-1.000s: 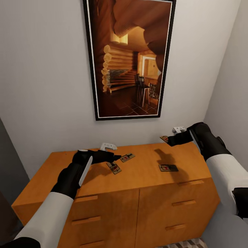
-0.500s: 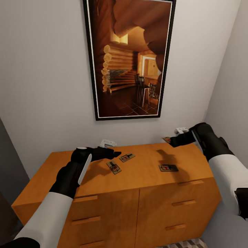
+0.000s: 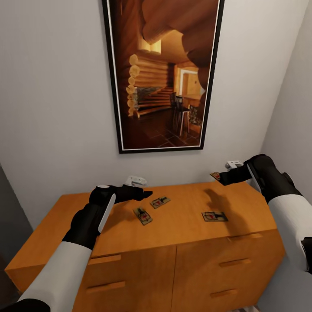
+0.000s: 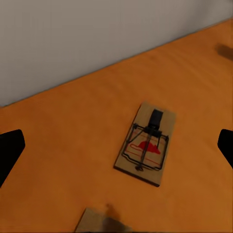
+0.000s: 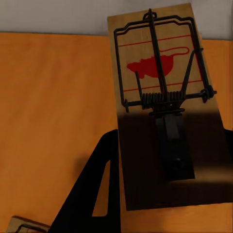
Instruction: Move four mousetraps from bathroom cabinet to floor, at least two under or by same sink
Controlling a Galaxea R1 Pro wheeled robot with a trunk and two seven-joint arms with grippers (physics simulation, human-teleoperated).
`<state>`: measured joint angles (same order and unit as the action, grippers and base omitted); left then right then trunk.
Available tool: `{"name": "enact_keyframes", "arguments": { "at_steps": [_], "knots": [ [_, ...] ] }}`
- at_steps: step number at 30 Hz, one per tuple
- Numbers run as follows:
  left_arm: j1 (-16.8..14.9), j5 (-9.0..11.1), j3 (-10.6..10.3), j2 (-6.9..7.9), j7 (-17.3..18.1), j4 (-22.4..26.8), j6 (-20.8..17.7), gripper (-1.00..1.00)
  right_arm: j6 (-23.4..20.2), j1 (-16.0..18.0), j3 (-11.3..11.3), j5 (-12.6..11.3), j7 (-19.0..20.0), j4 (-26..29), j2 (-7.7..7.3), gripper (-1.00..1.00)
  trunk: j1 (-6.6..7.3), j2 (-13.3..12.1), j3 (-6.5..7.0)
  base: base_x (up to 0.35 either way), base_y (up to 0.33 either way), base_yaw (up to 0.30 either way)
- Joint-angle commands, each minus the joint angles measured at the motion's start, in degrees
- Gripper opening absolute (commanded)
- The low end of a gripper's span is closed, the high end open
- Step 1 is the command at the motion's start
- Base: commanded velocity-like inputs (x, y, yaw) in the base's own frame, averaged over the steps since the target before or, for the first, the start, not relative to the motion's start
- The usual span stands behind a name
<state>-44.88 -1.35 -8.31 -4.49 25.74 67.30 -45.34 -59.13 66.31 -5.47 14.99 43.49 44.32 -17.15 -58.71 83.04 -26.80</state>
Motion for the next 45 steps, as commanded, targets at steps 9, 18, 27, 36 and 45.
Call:
{"name": "enact_keyframes", "arguments": {
  "at_steps": [9, 18, 27, 36, 45],
  "knots": [
    [-0.05, -0.14, 0.05, -0.03, 0.28, 0.03, -0.32, 1.00, 0.10, 0.05, -0.15, 0.56, 0.40, 0.06, -0.20, -1.00, -0.02, 0.03, -0.07, 0.044, 0.000, 0.000],
    [-0.04, 0.00, -2.57, -0.24, 0.24, -1.31, -0.47, 1.00, 0.15, 0.05, -0.17, 0.54, 0.37, 0.06, -1.17, -1.00, -0.02, 0.03, -0.07, 0.003, 0.000, 0.000],
    [-0.57, -2.60, -6.00, -3.72, 0.24, -5.49, -3.63, 1.00, 0.18, 0.05, -0.22, 0.53, 0.36, -0.07, -1.36, -1.00, -0.02, 0.03, -0.07, 0.000, 0.000, 0.000],
    [-0.97, -5.87, -6.26, -4.66, 0.85, -5.33, -4.90, 1.00, 0.23, 0.05, -0.19, 0.69, 0.36, -0.19, -1.44, -1.00, -0.02, 0.03, -0.07, 0.000, 0.000, 0.000],
    [-1.00, -6.12, -6.28, -4.74, 1.46, -5.27, -4.64, 1.00, 0.16, 0.05, -0.22, 0.58, 0.40, -0.20, -3.21, -1.00, -0.02, 0.03, -0.07, 0.000, 0.000, -0.124]
  ]
}}
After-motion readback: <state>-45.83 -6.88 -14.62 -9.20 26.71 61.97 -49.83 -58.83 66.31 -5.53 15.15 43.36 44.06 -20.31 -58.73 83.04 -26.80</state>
